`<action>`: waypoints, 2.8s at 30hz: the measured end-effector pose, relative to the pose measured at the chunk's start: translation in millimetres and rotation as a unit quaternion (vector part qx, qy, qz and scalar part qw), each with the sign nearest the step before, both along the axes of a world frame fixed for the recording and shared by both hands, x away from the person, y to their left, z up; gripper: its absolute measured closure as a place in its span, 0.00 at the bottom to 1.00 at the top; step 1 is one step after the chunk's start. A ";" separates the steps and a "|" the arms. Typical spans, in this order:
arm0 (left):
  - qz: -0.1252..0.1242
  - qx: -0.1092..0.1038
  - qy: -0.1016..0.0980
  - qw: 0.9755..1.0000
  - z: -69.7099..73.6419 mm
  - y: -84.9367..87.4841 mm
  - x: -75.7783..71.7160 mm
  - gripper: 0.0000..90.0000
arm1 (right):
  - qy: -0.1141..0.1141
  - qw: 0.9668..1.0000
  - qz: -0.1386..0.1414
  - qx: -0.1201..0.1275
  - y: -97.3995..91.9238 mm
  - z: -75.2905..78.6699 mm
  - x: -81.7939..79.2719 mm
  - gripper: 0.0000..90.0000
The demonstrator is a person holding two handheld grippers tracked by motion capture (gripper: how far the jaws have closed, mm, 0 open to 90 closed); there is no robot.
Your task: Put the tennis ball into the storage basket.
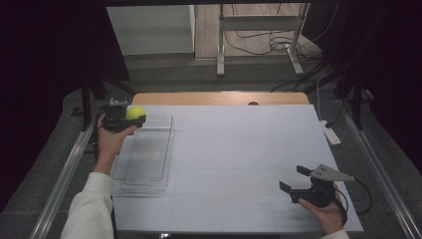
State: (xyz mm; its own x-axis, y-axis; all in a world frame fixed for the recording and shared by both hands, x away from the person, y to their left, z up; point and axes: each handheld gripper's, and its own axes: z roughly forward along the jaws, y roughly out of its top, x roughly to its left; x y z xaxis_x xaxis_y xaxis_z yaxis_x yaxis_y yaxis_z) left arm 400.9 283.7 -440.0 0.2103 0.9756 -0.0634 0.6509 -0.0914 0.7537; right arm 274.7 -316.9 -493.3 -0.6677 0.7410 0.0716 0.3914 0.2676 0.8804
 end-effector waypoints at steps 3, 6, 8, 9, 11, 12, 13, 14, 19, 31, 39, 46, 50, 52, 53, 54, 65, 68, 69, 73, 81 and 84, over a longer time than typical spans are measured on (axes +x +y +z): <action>0.001 0.002 0.003 1.000 -1.3 -0.1 1.5 0.30 | 0.001 1.000 0.000 0.002 -0.5 -0.4 0.3 0.10; 0.002 0.006 0.007 1.000 -3.5 0.1 3.2 0.30 | 0.000 1.000 0.000 0.000 0.0 -0.2 0.1 0.10; 0.003 0.008 0.010 1.000 -5.0 0.5 4.5 0.30 | 0.001 1.000 0.000 0.001 0.1 -0.4 0.2 0.10; 0.004 0.008 0.011 1.000 -5.9 0.7 5.2 0.30 | 0.001 1.000 0.000 0.001 0.0 -0.5 0.2 0.10; 0.005 0.010 0.015 1.000 -7.6 0.9 6.8 0.30 | 0.001 1.000 0.000 0.001 -0.2 -0.7 0.4 0.10; 0.004 0.013 0.016 1.000 -8.5 1.3 7.5 0.30 | 0.001 1.000 0.000 0.001 -0.2 -0.7 0.5 0.10; 0.006 0.013 0.018 1.000 -9.6 1.1 8.2 0.30 | 0.001 1.000 0.000 0.001 -0.1 -0.8 0.5 0.10; 0.006 0.013 0.020 1.000 -10.5 1.3 8.9 0.30 | 0.001 1.000 0.000 0.001 -0.1 -0.8 0.5 0.10; 0.003 0.015 0.024 1.000 -12.2 0.2 10.5 0.30 | 0.001 1.000 0.000 0.001 -0.3 -0.9 0.5 0.10; 0.001 0.022 0.046 0.999 -20.5 -1.1 15.2 0.30 | 0.003 1.000 0.000 0.003 -0.5 -1.5 1.0 0.10; 0.000 0.027 0.054 0.998 -25.1 -1.7 15.7 0.30 | 0.003 1.000 0.001 0.002 0.1 -1.8 1.1 0.10; -0.003 0.032 0.063 0.997 -28.6 -1.9 16.7 0.30 | 0.003 1.000 0.001 0.001 0.2 -1.7 1.0 0.10; -0.005 0.034 0.068 0.997 -30.3 -2.9 17.2 0.30 | 0.003 1.000 0.001 0.000 0.3 -1.8 1.1 0.10; -0.006 0.037 0.069 0.997 -30.6 -3.1 17.5 0.30 | 0.003 1.000 0.001 0.000 0.4 -1.7 1.0 0.10; -0.006 0.035 0.071 0.997 -31.2 -3.9 17.7 0.30 | 0.002 1.000 0.001 0.001 0.4 -1.6 0.9 0.10; -0.007 0.038 0.074 0.996 -31.8 -4.0 18.0 0.30 | 0.002 1.000 0.000 0.001 0.3 -1.6 0.9 0.10; -0.014 0.046 0.094 0.994 -36.6 -9.0 20.7 0.30 | 0.002 1.000 0.000 0.001 0.0 -1.7 1.0 0.10; -0.015 0.048 0.102 0.994 -37.5 -9.8 21.4 0.30 | 0.002 1.000 0.001 0.001 0.2 -1.5 0.9 0.10; -0.015 0.048 0.102 0.994 -37.5 -9.8 21.4 0.30 | 0.002 1.000 0.001 0.001 0.3 -1.5 0.9 0.10; -0.017 0.049 0.112 0.992 -39.5 -11.5 23.2 0.30 | 0.002 1.000 0.001 0.001 0.2 -1.6 1.1 0.10; -0.012 0.066 0.132 0.989 -45.2 -17.7 28.1 0.30 | 0.002 1.000 0.000 0.001 0.0 -1.7 1.2 0.10; -0.011 0.071 0.139 0.988 -47.1 -19.3 29.4 0.30 | 0.002 1.000 0.000 0.001 -0.3 -1.7 1.2 0.10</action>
